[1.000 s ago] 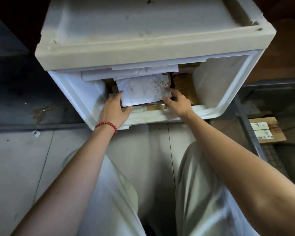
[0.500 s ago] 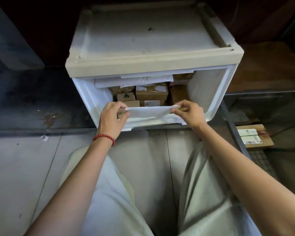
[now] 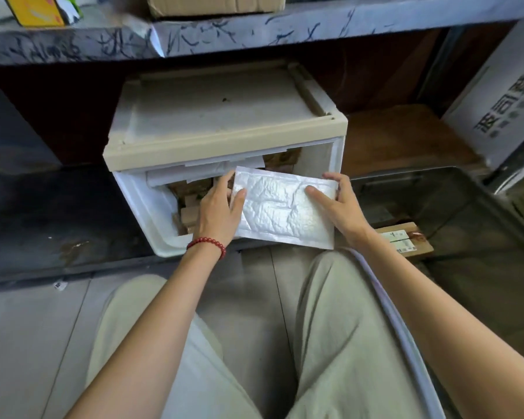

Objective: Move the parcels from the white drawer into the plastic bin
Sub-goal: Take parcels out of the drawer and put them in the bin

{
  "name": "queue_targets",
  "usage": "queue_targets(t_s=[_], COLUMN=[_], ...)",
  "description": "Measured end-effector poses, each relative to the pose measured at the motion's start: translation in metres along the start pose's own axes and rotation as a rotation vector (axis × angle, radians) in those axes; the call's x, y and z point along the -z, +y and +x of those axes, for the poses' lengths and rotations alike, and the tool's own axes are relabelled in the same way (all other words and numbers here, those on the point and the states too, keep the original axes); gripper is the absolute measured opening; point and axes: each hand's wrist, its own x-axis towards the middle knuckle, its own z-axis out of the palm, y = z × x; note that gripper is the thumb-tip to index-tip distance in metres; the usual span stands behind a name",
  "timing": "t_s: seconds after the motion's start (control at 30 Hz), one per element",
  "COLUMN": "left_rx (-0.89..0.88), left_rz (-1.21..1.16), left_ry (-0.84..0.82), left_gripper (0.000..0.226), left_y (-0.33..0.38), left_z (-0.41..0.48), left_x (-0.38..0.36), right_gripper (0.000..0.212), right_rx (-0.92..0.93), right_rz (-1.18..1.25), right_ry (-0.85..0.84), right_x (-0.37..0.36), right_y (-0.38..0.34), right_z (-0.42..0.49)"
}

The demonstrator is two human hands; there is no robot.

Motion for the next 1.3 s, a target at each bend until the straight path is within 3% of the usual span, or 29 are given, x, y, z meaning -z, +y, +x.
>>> queue_targets(t_s=[0.37, 0.6, 0.9, 1.3], left_rx=[-0.304, -0.489, -0.51, -0.499], left_rz=[0.117, 0.37, 0.495, 0.514], left_ry=[-0.221, -0.426, -0.525, -0.45], left_gripper=[0.059, 0.058, 0.054, 0.054], left_y=[0.125, 0.153, 0.124, 0.105], left_z=[0.013, -0.008, -0.011, -0.003], left_x=[-0.092, -0.164, -0.19, -0.196], right_gripper=[0.022, 0.026, 0.039, 0.031], right_rx=[-0.031, -0.311, -0.769, -0.814], right_rz=[-0.464, -0.478, -0.487, -0.406], right_ry=[0.037, 0.365, 0.24, 0.187], right_x=[0.145, 0.223, 0.216, 0.171], right_y=[-0.01, 0.078, 0.198, 0.267], right_z=[-0.03, -0.061, -0.074, -0.046])
